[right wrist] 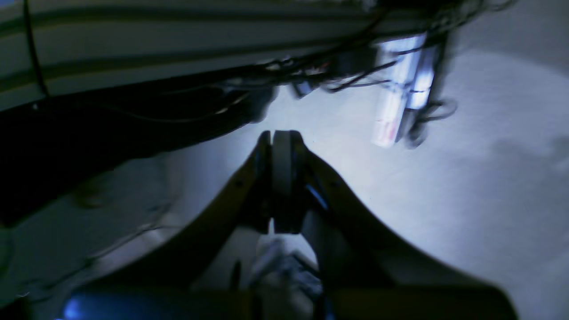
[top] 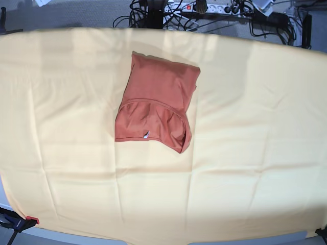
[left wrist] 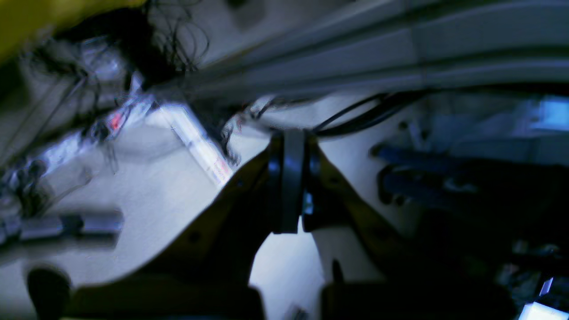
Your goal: Fold the T-shirt properly
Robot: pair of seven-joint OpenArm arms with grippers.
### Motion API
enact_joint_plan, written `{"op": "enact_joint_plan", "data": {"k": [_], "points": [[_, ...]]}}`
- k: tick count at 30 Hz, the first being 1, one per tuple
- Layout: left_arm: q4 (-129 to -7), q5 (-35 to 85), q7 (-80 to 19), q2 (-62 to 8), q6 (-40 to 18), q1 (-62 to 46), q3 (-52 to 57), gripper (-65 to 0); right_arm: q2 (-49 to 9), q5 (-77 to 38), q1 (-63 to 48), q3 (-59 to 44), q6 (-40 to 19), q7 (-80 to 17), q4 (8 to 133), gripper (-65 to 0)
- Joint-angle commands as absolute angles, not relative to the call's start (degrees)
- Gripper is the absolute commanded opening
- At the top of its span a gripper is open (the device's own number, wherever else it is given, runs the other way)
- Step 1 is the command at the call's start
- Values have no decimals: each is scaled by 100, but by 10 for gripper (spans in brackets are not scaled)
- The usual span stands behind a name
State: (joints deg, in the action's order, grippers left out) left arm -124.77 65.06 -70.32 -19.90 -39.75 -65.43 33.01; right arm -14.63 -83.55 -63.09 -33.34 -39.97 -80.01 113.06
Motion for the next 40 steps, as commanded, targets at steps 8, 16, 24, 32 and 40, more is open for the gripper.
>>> {"op": "enact_joint_plan", "data": {"k": [8,16,24,32,40], "points": [[-10012,5487,-5964,-1999,-4000,-5513,1785,-650,-1529,-6198,-5369,-2029,-4000,-6617,9181,-650],[-7096,4355,-4215,-1992,-4000,-4136,764,-650,-1732,-3872,-4185,-899,-4000,-4265,6978,-650],[-4394,2364,-832,-1629,-3540,-2665,563,-650,-1699,-2292,-3081,-60,-3992,-1629,5251,-650],[-2296,1540,729,-1199,-1535,-1472,563,-650,-1542,-567,-2484,878,-1647,64,4005,-650],[-2126,952,1055,-768,-1085,-1599,563,-650,-1424,-425,-2462,1094,-976,340,3844,-650]]}}
